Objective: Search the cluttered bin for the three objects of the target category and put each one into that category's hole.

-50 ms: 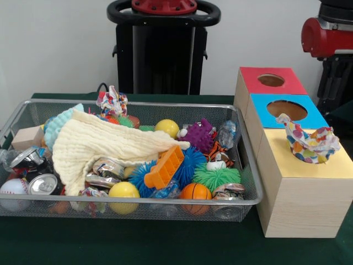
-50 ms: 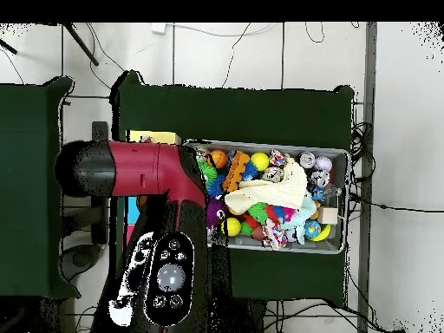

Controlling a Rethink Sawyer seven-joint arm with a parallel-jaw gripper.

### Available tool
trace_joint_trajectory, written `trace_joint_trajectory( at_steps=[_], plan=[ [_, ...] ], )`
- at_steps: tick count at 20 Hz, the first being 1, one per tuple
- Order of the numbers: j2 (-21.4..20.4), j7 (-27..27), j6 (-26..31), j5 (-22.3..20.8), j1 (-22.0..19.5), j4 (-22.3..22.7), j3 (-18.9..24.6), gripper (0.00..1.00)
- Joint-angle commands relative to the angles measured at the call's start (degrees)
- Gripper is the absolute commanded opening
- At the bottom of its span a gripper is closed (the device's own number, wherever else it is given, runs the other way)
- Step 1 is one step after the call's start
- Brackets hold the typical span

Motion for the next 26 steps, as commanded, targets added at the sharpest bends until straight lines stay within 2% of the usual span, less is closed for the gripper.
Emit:
trace_joint_trajectory(
  at_steps=[1, 10, 16, 26],
  plan=[
    [3.7, 15.2, 2.1, 1.0, -0.4, 4.7, 0.8, 0.00],
    [7.7, 15.9, 1.0, 0.6, -0.4, 2.8, 0.2, 0.00],
    [10.3, 15.0, -2.4, 1.0, -1.1, 2.9, 0.8, 0.00],
    [11.1, 17.1, -3.3, 2.1, 0.7, 3.1, 0.1, 0.00]
  ],
)
